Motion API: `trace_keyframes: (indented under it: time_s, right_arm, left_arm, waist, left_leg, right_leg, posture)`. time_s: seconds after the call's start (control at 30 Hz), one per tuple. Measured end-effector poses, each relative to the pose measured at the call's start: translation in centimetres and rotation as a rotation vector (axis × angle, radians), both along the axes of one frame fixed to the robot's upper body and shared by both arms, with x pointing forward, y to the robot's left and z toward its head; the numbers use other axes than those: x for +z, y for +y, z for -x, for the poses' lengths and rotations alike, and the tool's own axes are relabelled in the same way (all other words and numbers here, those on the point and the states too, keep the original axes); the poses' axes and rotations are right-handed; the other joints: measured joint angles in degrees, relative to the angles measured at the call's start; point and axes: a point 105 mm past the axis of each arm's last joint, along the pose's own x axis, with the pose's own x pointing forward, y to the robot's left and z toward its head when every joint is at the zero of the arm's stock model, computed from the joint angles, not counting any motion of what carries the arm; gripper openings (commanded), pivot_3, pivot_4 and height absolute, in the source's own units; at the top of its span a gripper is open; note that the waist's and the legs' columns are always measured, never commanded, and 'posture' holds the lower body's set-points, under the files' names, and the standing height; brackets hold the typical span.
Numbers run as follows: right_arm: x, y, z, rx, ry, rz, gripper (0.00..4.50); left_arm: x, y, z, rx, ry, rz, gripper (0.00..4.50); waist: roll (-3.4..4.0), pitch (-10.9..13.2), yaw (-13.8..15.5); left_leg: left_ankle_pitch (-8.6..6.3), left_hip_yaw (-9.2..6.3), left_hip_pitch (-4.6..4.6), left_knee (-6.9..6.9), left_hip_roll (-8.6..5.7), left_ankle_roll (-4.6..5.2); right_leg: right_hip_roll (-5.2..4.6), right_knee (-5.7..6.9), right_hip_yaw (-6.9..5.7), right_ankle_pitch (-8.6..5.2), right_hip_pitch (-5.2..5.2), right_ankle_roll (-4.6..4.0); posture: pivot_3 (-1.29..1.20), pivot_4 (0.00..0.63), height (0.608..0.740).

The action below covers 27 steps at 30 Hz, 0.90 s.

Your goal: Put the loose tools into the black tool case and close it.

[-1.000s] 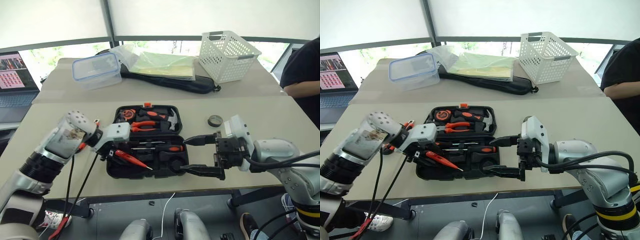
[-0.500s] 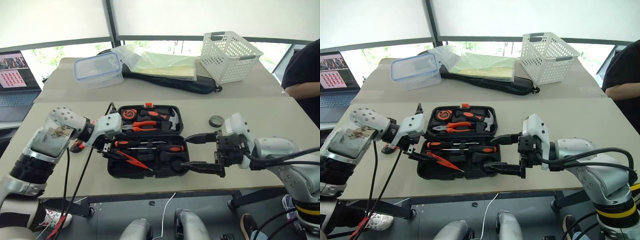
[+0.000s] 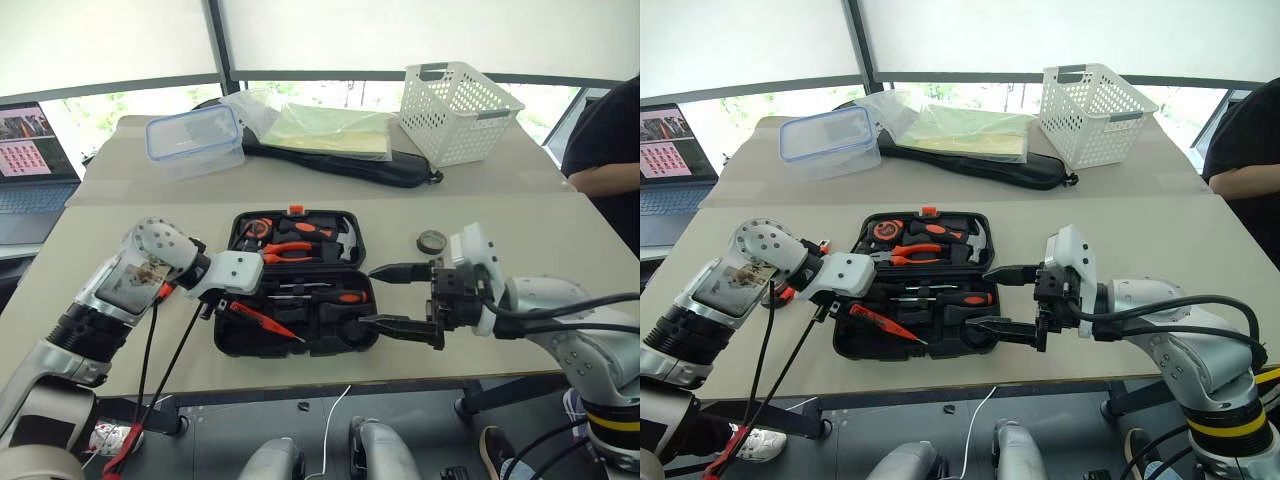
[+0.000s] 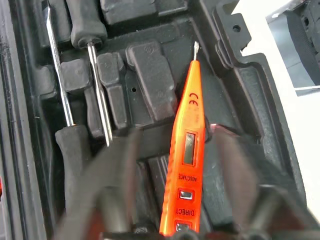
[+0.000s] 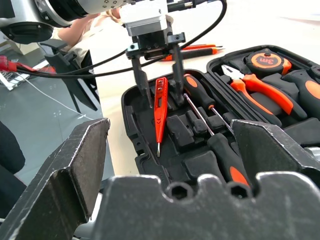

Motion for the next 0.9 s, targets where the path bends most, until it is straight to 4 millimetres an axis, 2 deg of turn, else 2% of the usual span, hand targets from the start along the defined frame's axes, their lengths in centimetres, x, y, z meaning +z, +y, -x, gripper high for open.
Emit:
trace_keyframes:
  time_s: [0.1, 0.3, 0.4, 0.53, 0.9]
  right_arm:
    - [0.1, 0.0, 0.0, -0.006, 0.0, -0.003, 4.5]
    - [0.3, 0.0, -0.1, -0.004, 0.0, -0.013, 4.5]
    - [0.2, 0.0, -0.2, -0.009, 0.005, -0.014, 4.5]
    - [0.2, -0.1, -0.3, -0.011, 0.008, -0.015, 4.5]
    - [0.2, -0.1, -0.3, -0.011, 0.008, -0.015, 4.5]
  left_arm:
    - [0.0, 0.1, 0.3, -0.012, 0.012, -0.008, 0.05]
    - [0.2, 0.6, 0.6, -0.009, 0.021, -0.028, 0.02]
    - [0.5, 0.3, 0.5, 0.011, 0.037, 0.015, 0.72]
    - [1.3, -0.3, 0.8, -0.004, 0.032, 0.051, 2.12]
    - [1.0, -0.2, 0.7, -0.058, -0.047, 0.003, 2.12]
  waist:
    - [0.0, 0.0, 0.0]
    - [0.0, 0.0, 0.0]
    - [-0.01, 0.0, 0.1]
    - [-0.01, 0.0, 0.0]
    - [-0.01, 0.0, 0.0]
  left_leg:
    - [0.0, 0.0, 0.0, 0.0, 0.0, 0.0]
    - [-0.01, 0.01, 0.0, 0.0, 0.0, 0.02]
    - [-0.02, 0.0, -0.01, 0.02, 0.0, 0.05]
    - [-0.03, 0.01, -0.01, 0.02, 0.0, 0.05]
    - [-0.03, 0.01, 0.0, 0.02, 0.0, 0.05]
  right_leg:
    - [0.01, 0.0, 0.0, 0.0, 0.0, 0.0]
    - [0.01, 0.0, 0.0, 0.0, 0.0, 0.0]
    - [0.03, 0.0, -0.02, 0.0, 0.0, 0.0]
    - [0.02, 0.0, -0.01, 0.0, 0.0, 0.01]
    - [0.01, -0.01, 0.0, 0.0, 0.0, 0.01]
  posture:
    - [0.0, 0.15, 0.74]
    - [0.0, 0.15, 0.74]
    - [0.0, 0.15, 0.74]
    - [0.0, 0.15, 0.74]
    - [0.0, 0.15, 0.74]
